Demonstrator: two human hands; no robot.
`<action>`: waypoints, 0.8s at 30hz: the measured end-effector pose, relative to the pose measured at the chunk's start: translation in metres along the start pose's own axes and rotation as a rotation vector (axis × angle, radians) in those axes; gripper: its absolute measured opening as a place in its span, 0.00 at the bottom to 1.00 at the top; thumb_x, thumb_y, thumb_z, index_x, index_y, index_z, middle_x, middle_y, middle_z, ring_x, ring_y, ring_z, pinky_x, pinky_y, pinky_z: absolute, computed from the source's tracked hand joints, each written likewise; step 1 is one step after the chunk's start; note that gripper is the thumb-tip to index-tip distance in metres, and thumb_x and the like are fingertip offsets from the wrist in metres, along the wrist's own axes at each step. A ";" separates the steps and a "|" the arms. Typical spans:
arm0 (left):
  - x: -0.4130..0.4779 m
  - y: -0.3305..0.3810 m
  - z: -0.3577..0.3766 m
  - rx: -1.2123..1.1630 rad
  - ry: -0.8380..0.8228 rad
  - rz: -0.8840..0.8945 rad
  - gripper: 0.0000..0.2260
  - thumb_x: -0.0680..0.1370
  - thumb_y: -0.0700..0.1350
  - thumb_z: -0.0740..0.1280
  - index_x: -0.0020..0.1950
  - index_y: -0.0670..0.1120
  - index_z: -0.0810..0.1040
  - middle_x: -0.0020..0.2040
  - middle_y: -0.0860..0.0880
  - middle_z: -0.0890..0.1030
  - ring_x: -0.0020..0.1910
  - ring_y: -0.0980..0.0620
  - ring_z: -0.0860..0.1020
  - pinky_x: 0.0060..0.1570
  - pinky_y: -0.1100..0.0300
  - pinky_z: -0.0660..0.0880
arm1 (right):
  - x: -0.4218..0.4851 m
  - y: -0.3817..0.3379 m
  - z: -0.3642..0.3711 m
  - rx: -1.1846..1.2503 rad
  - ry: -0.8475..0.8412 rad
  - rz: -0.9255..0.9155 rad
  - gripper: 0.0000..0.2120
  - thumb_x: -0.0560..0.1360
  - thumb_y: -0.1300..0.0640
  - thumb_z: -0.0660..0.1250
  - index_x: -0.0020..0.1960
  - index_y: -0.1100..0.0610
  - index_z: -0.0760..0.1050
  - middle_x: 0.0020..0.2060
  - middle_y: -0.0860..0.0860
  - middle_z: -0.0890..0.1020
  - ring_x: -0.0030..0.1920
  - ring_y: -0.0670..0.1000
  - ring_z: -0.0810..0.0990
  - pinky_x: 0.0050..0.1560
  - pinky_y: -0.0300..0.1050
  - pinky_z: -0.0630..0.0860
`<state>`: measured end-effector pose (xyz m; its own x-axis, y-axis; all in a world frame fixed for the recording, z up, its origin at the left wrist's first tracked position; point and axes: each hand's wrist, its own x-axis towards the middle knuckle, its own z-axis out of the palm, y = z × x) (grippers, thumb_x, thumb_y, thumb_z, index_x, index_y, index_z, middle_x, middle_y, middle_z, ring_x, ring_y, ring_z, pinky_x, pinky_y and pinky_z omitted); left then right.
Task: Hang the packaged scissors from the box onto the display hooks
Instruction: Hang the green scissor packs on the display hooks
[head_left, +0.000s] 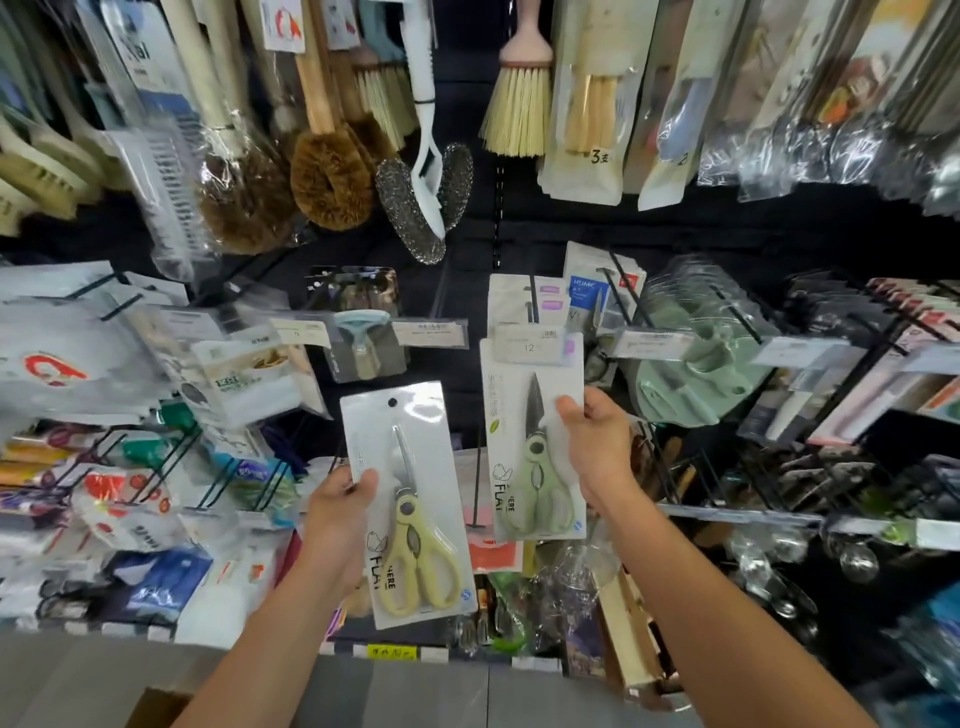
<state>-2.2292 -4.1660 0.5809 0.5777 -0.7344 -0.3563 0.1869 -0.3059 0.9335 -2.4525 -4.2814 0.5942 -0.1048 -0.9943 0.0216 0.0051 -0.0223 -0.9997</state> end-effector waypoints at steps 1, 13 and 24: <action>-0.002 0.001 0.001 -0.004 -0.004 -0.006 0.08 0.82 0.43 0.63 0.46 0.54 0.77 0.43 0.53 0.81 0.41 0.51 0.77 0.41 0.56 0.74 | 0.000 -0.002 0.002 0.007 0.010 -0.013 0.11 0.78 0.63 0.64 0.39 0.53 0.77 0.29 0.43 0.74 0.25 0.38 0.67 0.28 0.31 0.64; 0.007 0.000 -0.008 0.036 -0.058 0.002 0.06 0.82 0.45 0.63 0.53 0.51 0.79 0.49 0.47 0.84 0.48 0.43 0.82 0.53 0.42 0.79 | 0.010 0.005 0.020 0.050 0.066 0.035 0.13 0.78 0.62 0.63 0.35 0.53 0.72 0.26 0.46 0.71 0.28 0.45 0.63 0.31 0.39 0.62; 0.013 -0.004 -0.008 0.047 -0.060 0.030 0.07 0.82 0.45 0.63 0.52 0.54 0.79 0.52 0.48 0.84 0.50 0.44 0.82 0.52 0.44 0.79 | 0.021 0.013 0.023 0.051 0.099 0.021 0.12 0.79 0.61 0.63 0.39 0.50 0.76 0.29 0.46 0.74 0.30 0.45 0.65 0.34 0.39 0.65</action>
<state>-2.2157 -4.1694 0.5733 0.5337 -0.7779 -0.3317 0.1321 -0.3107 0.9413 -2.4318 -4.3052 0.5823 -0.2017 -0.9794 -0.0030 0.0587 -0.0090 -0.9982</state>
